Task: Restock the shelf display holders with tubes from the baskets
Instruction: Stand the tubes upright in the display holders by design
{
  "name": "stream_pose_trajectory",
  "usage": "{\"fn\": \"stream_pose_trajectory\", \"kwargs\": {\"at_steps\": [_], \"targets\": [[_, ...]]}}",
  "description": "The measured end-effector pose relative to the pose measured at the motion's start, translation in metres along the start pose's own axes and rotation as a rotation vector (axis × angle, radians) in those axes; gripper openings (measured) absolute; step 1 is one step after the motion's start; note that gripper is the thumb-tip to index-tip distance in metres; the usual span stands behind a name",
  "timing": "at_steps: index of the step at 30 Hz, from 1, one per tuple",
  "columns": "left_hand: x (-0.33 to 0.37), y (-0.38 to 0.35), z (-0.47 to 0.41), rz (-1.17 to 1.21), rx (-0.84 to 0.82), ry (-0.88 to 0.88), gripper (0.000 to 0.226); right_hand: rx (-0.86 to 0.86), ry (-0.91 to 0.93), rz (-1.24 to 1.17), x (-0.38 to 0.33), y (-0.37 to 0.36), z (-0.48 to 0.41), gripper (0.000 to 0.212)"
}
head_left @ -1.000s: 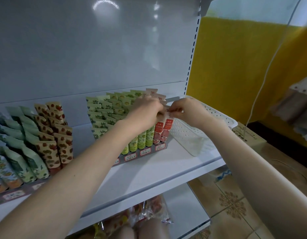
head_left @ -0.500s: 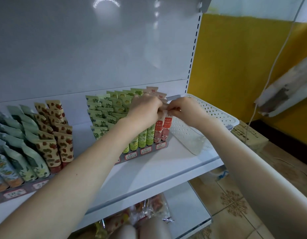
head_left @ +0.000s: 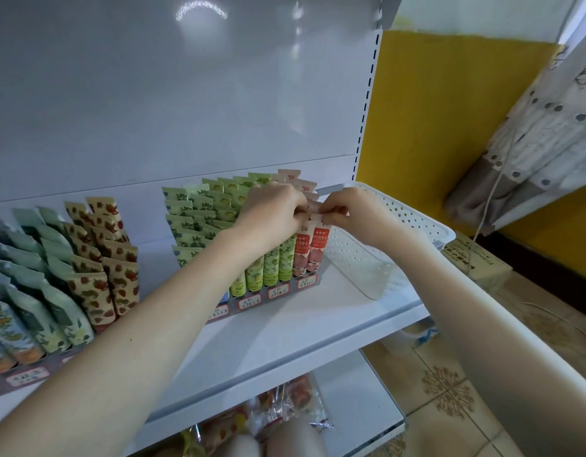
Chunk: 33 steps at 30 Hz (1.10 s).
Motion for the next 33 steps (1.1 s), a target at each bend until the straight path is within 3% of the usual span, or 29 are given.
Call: {"fn": "stream_pose_trajectory", "kwargs": {"at_steps": [6,13,21,27,33], "targets": [[-0.011,0.023,-0.004,-0.021,0.082,0.018,0.021,0.094,-0.057,-0.008,0.006,0.019,-0.008,0.022],[-0.017,0.009,-0.019,-0.063,-0.066,0.090,0.019,0.018,-0.060,-0.069,0.006,0.007,-0.022,0.016],[-0.020,0.002,-0.027,-0.094,-0.115,0.083,0.017,0.034,-0.009,-0.016,-0.001,-0.002,-0.028,0.016],[-0.026,0.024,-0.030,-0.008,0.064,0.048,0.021,0.133,-0.031,-0.069,0.005,0.014,-0.029,0.018],[-0.031,0.013,-0.037,-0.054,0.003,0.033,0.018,0.058,-0.049,-0.040,0.006,0.006,-0.039,0.016]]}}
Point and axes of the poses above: each hand's wrist, its own z-axis away from the middle knuckle, its own y-axis out of the back of the hand, x = y × z, the point moved 9 cm from there along -z, towards the middle knuckle, and after that the axes turned 13 degrees about z, right-handed, at the moved point
